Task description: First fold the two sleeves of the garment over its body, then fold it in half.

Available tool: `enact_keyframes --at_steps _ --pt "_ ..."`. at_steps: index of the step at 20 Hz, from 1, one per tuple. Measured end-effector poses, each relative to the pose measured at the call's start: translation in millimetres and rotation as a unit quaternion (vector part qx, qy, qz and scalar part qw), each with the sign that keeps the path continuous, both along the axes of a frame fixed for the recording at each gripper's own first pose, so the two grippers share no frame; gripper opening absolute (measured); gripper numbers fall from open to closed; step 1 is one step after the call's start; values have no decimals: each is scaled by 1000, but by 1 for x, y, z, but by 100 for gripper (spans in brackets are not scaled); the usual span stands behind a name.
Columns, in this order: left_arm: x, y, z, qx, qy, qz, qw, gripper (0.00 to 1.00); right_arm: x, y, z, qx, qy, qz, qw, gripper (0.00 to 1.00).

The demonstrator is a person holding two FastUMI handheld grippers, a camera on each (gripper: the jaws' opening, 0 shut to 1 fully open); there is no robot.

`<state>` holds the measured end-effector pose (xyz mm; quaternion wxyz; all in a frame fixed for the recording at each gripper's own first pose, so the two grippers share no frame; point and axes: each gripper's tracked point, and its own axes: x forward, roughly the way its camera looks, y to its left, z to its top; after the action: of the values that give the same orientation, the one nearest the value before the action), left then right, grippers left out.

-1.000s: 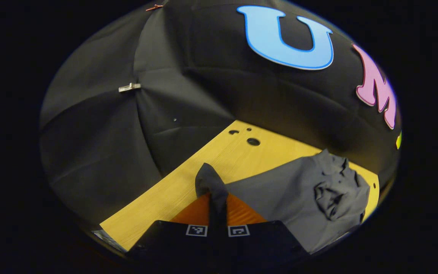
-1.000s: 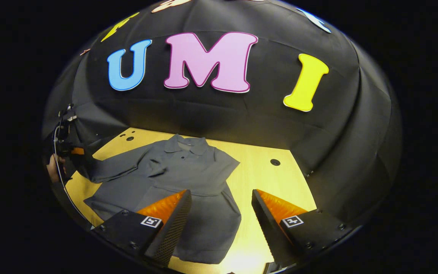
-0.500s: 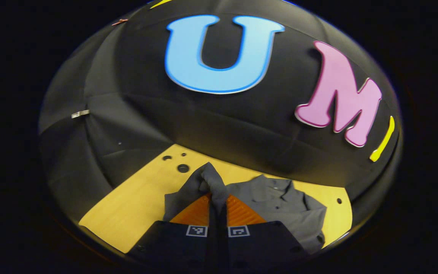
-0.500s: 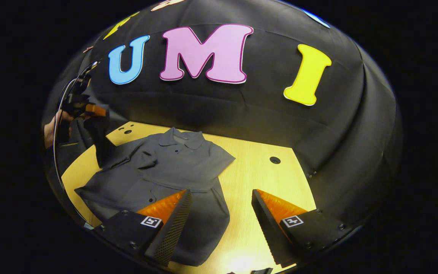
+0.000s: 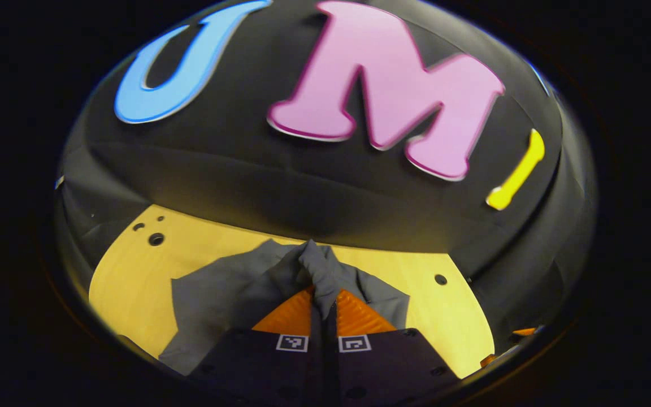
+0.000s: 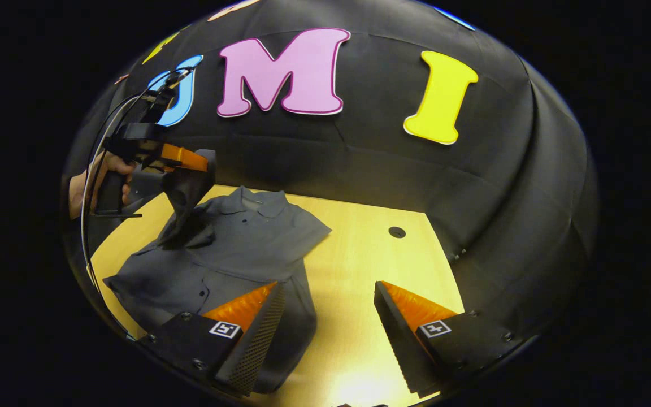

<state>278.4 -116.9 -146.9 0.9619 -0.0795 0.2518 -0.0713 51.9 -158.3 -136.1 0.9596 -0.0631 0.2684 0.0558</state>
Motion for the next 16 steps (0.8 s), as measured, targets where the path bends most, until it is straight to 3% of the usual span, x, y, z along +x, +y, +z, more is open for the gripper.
enact_keyframes --at_steps 5,9,11,12,13,14,15,16 --pt "16 -78 -42 2 32 -65 997 5 -6 -19 -17 -1 19 -6 1000 98" --pt "27 -102 -75 40 56 -74 995 8 -14 -18 -27 2 33 3 999 98" --pt "30 -116 -88 38 68 -78 994 16 -19 -16 -29 0 38 11 999 98" --pt "28 -120 -92 35 76 -80 993 14 -21 -14 -29 0 40 16 999 98" --pt "26 -123 -96 30 81 -82 993 19 -22 -11 -30 1 42 18 999 98" --pt "24 -123 -95 30 80 -82 993 41 -24 -10 -31 1 46 21 999 98" --pt "20 -123 -95 27 77 -86 993 37 -25 -7 -33 4 50 22 999 98" --pt "16 -125 -94 24 72 -92 993 48 -27 -2 -35 9 55 23 998 98"
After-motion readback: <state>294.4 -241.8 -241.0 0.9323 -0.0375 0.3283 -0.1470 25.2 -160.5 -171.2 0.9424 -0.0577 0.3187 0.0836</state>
